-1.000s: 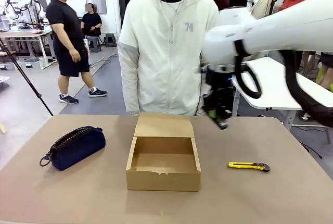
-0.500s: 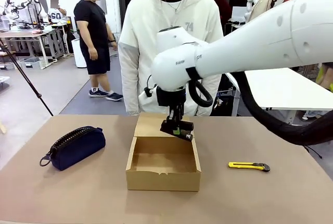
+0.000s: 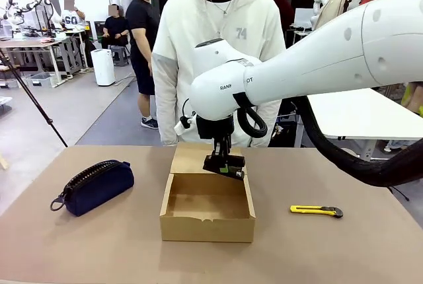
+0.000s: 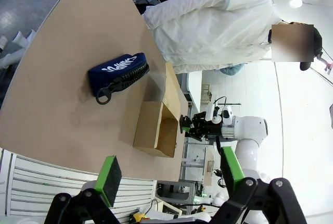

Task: Pack the items into the box.
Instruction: Pick up the item indicated by the person and place it inside the Mailer Box.

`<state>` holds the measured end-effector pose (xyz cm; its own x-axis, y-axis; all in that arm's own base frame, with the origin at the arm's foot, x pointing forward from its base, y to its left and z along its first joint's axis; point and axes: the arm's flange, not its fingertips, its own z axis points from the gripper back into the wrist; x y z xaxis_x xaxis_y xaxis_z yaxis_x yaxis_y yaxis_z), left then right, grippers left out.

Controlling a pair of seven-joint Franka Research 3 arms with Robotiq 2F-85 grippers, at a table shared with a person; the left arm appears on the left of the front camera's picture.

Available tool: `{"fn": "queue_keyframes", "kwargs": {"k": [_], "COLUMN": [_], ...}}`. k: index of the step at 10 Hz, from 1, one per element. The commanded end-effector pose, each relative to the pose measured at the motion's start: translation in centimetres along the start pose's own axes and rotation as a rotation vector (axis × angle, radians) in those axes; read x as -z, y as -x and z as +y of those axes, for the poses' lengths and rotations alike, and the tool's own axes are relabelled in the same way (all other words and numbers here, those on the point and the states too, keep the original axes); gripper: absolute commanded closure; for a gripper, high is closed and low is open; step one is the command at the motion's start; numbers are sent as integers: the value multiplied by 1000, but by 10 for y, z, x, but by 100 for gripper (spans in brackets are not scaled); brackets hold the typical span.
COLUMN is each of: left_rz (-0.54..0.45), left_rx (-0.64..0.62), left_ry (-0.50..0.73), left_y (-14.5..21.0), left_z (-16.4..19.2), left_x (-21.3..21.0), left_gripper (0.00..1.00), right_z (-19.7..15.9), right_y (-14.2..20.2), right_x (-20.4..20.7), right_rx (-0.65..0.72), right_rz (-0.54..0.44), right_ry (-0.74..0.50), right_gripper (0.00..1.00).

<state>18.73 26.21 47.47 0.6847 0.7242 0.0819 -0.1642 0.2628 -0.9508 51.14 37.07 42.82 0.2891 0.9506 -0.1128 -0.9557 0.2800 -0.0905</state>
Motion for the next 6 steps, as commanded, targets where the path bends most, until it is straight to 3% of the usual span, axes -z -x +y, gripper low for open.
{"fn": "queue_keyframes", "kwargs": {"k": [1,3,6], "left_rz": [-4,-4,-4], "left_rx": [15,15,15], "left_ry": [20,20,20], "left_y": [0,0,0], "left_z": [0,0,0], "left_x": [-1,-1,-1], "left_gripper": [0,0,0], "right_z": [7,27,37], "right_y": [-14,-39,-72], "right_x": [5,18,70], "right_rx": [-81,-187,-236], "right_rz": [36,58,130], "right_ry": [17,5,-74], "right_gripper": [100,100,100]}}
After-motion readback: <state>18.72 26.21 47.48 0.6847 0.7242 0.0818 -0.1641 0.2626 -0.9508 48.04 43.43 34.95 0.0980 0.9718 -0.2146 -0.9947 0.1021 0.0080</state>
